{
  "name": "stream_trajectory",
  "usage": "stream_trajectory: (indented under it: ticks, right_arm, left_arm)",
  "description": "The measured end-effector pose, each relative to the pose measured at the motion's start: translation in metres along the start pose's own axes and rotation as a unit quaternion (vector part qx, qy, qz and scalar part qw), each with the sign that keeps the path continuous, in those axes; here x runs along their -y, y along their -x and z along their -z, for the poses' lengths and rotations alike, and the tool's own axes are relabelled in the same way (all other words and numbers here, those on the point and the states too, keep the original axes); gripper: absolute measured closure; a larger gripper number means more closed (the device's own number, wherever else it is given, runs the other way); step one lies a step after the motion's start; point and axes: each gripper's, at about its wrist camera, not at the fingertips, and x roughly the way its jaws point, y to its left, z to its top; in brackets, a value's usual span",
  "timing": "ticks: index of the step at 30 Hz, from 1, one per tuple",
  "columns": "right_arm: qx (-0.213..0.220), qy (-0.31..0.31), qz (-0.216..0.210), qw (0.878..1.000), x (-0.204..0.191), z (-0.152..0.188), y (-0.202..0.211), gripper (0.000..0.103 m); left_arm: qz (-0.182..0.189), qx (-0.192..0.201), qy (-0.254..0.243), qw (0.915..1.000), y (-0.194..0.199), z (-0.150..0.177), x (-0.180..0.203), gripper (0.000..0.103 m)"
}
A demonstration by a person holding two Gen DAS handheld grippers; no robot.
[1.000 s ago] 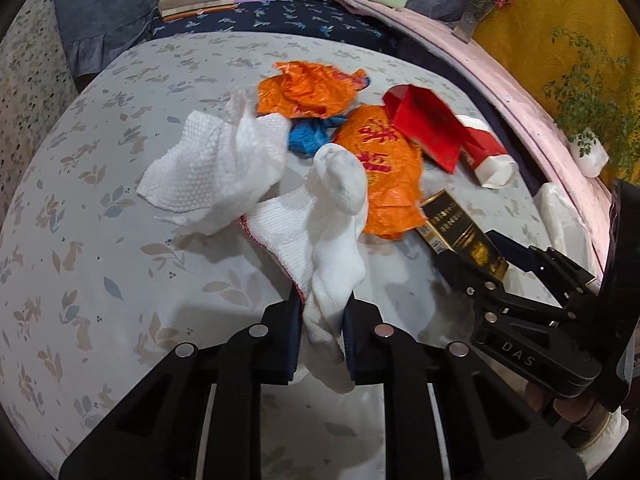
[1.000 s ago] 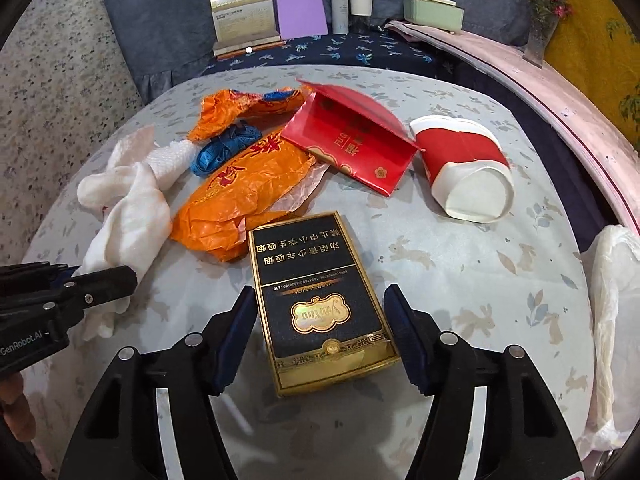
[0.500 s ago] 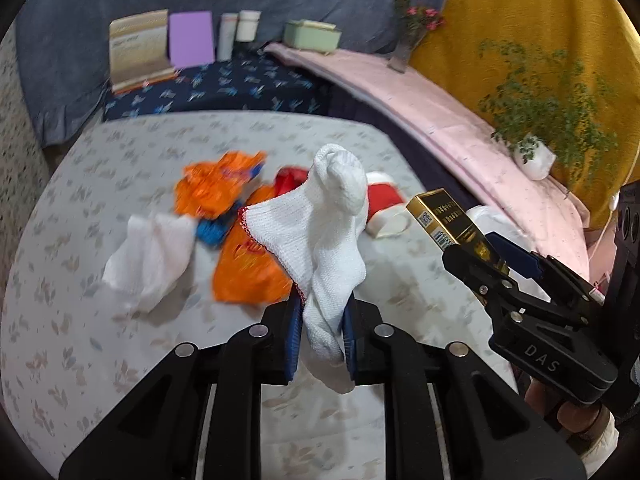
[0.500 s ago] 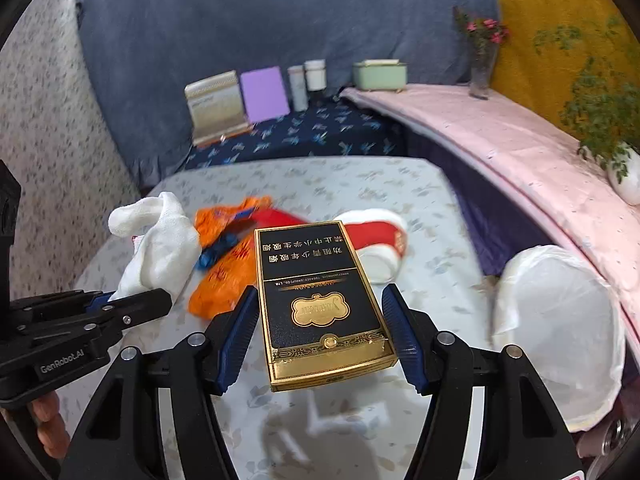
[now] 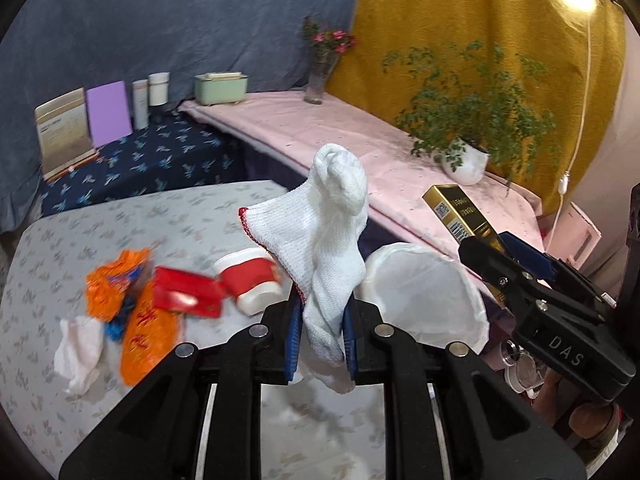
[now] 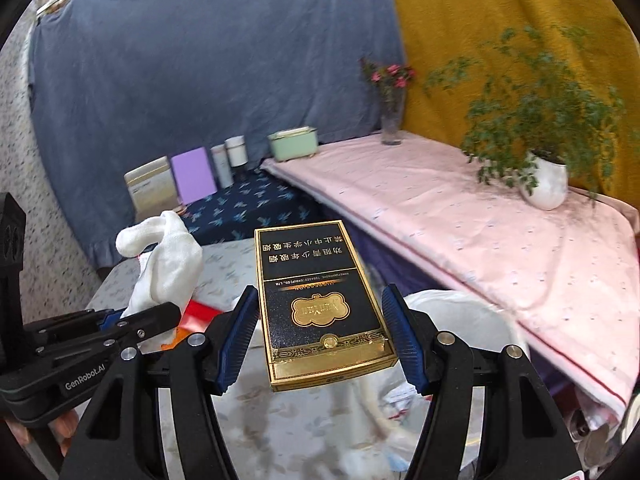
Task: Collect trash
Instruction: 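Carry the glove and cigarette box over the trash bin and open both grippers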
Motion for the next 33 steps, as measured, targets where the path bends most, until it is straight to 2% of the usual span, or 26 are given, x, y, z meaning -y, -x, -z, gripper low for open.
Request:
stream_trajectory:
  ticks: [5,14,27,31,33]
  right_arm:
    - [0.010,-0.022,0.030,0.999,0.032,-0.006,0.013,0.042]
    - [0.002,-0.054,0.075,0.996,0.079,0.004,0.015,0.042]
    - [-0.031,-0.083,0.111,0.990,0.123,0.020,-0.006,0.042]
    - [-0.036,-0.089,0.115,0.989,0.131,0.021,-0.012,0.042]
    - [-0.037,-0.093,0.114,0.989,0.134,0.021,-0.015,0.041]
  left_arm:
    - [0.020,-0.003,-0.025,0.9995,-0.013,-0.008,0.033,0.086]
    - [0.045,-0.027,-0.064,0.9966,-0.048,-0.009,0.079,0.086]
    - [0.073,-0.071,-0.090,0.9907,-0.098,0.000,0.109,0.085]
    - [0.077,-0.073,-0.096,0.9897,-0.107,0.000,0.114,0.082]
    - [0.076,-0.070,-0.097,0.9900,-0.110,-0.001,0.116,0.070]
